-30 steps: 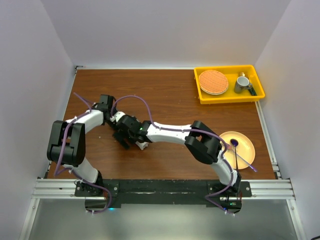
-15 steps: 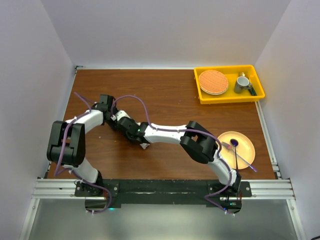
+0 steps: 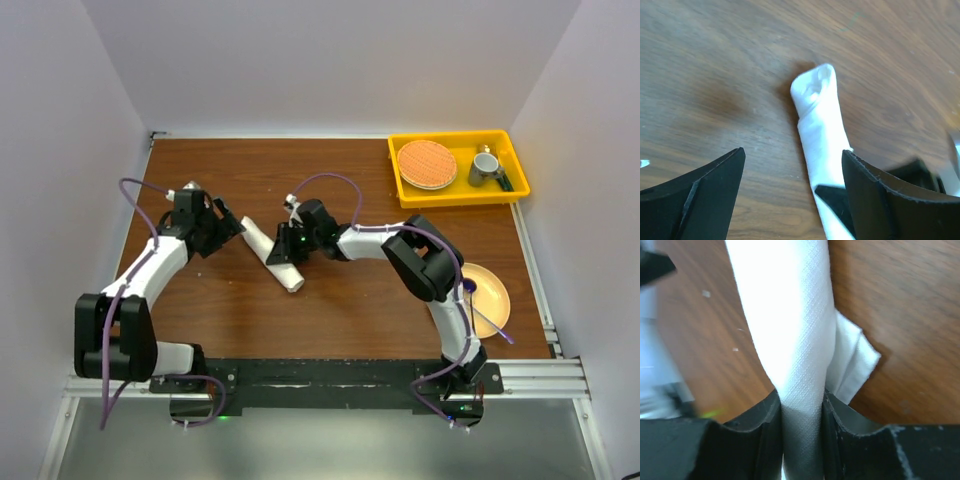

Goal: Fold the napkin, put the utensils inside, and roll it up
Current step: Roll the napkin with the utensil

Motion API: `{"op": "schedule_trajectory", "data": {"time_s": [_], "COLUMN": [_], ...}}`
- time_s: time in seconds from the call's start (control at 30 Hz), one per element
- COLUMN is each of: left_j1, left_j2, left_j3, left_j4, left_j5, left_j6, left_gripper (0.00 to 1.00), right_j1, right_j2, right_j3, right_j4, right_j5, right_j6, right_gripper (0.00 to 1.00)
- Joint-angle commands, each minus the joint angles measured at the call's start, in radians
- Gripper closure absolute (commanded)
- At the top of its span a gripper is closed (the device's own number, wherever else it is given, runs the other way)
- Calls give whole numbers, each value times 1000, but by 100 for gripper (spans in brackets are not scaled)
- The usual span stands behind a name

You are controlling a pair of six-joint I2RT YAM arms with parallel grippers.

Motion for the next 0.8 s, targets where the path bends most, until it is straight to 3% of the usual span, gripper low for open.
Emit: {"op": "schedule_trajectory", "data": {"time_s": [0.0, 0.1, 0.13, 0.23, 0.4, 0.77], "left_j1": [7, -25, -36, -70, -97, -155], "left_j2": [-13, 45, 67, 154, 234, 341], "left_j3": [-53, -23, 6, 111, 149, 128], "left_j4": [153, 184, 144, -21, -45, 59], "left_j5": [256, 313, 288, 156, 104, 50], "left_j6": [28, 20, 34, 8, -38, -98], "left_gripper": [18, 18, 11, 7, 7, 21], "right_j1": [-54, -77, -80, -87, -86, -101], "right_j2": [99, 130, 130, 122, 107, 116], "right_j3": [-89, -128, -129, -125, -98, -82], "right_j4": [368, 458, 455, 394, 311, 297], "right_j5": [-383, -391, -385, -362, -347, -365], "right_j6": [385, 437, 429, 374, 313, 308], "right_gripper": [66, 64, 64, 63, 63, 59]}}
